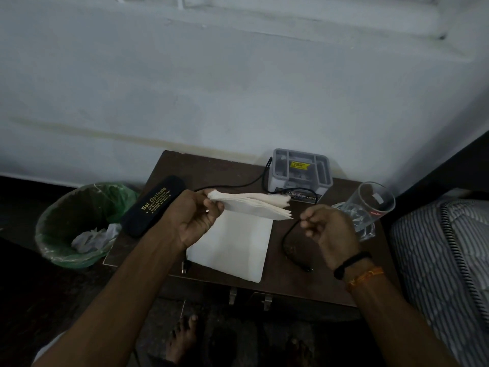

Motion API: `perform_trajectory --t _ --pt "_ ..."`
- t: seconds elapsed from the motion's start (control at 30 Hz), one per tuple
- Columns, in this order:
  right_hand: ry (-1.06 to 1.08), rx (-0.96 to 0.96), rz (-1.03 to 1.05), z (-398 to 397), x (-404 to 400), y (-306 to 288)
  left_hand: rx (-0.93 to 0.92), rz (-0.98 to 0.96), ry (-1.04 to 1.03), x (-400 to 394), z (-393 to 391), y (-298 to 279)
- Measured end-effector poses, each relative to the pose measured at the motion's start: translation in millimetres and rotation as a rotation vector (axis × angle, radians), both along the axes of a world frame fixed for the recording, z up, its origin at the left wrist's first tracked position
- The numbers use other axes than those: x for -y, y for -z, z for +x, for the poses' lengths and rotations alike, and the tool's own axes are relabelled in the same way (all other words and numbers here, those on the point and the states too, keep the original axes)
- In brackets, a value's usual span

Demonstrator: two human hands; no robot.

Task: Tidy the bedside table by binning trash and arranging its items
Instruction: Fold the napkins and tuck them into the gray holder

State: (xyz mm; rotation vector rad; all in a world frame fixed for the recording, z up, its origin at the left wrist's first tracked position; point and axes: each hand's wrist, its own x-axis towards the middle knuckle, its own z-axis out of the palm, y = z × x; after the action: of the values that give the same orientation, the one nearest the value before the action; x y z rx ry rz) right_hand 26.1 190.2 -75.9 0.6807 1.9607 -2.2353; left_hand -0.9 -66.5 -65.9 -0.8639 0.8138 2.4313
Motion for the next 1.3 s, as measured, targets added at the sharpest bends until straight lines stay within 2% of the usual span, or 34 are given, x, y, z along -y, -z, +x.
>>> perform_trajectory --t 0.07,0.13,0.17,0.23,0.33,0.43,0.5,0.53,0.6,0.67,0.7,0.8,1.0,1.1,1.17,1.3 --pt "0.031 -0.313 0.456 3.0 1.9 -0.7 -0.007 -0.054 -0.013 -1.7 -0.6 -1.4" --pt "-0.107 -0.624 0.819 5.5 10.7 -5.5 -0.031 -0.105 0.015 -5.3 0.4 -1.5" --pt "-0.22 -0.723 0.937 5.4 15.7 -6.5 -0.046 -0.133 0.04 -8.0 1.0 -2.0" --pt "-0.44 -0.724 1.057 3.7 26.8 -5.9 -0.088 -0.186 0.105 -13.3 2.9 -3.9" --pt "-0.586 -0.532 0.948 2.2 38.1 0.3 -0.208 -0.249 0.215 -18.6 6.7 -9.2" --pt "-0.479 -0.462 0.777 -2.4 37.3 9.0 -0.465 -0.272 0.33 -19.0 10.9 -21.4" --pt "-0.385 -0.414 0.515 -4.1 38.5 13.8 -0.674 -0.34 0.346 -14.8 9.0 -23.6" --pt "-0.346 -0.401 0.369 -4.7 39.4 16.1 -0.743 -0.426 0.333 -12.0 6.6 -20.5" --pt "-0.291 -0.397 0.113 -4.0 41.9 16.4 -0.837 -0.769 0.351 -9.2 3.7 -10.8" --pt "-0.264 -0.404 -0.064 -2.9 45.2 15.1 -0.933 -1.156 0.482 -11.3 4.3 1.6" --pt "-0.258 -0.399 -0.121 -1.9 46.8 15.5 -0.975 -1.252 0.532 -13.7 5.9 6.9" --pt "-0.257 -0.332 -0.155 -3.0 51.8 26.2 -1.05 -1.265 0.554 -22.2 10.3 16.1" --pt "-0.326 -0.189 -0.029 0.4 62.1 46.8 -0.994 -1.44 0.712 -24.0 11.2 37.7" --pt "-0.311 -0.208 -0.028 -1.8 59.7 45.3 -1.002 -1.456 0.669 -24.5 8.6 36.8" --pt "-0.312 -0.248 -0.009 -6.6 55.3 40.9 -0.996 -1.37 0.587 -24.8 6.6 31.9" --pt "-0.302 -0.263 -0.072 -14.3 48.7 33.6 -0.875 -1.014 0.55 -30.8 8.5 28.4"
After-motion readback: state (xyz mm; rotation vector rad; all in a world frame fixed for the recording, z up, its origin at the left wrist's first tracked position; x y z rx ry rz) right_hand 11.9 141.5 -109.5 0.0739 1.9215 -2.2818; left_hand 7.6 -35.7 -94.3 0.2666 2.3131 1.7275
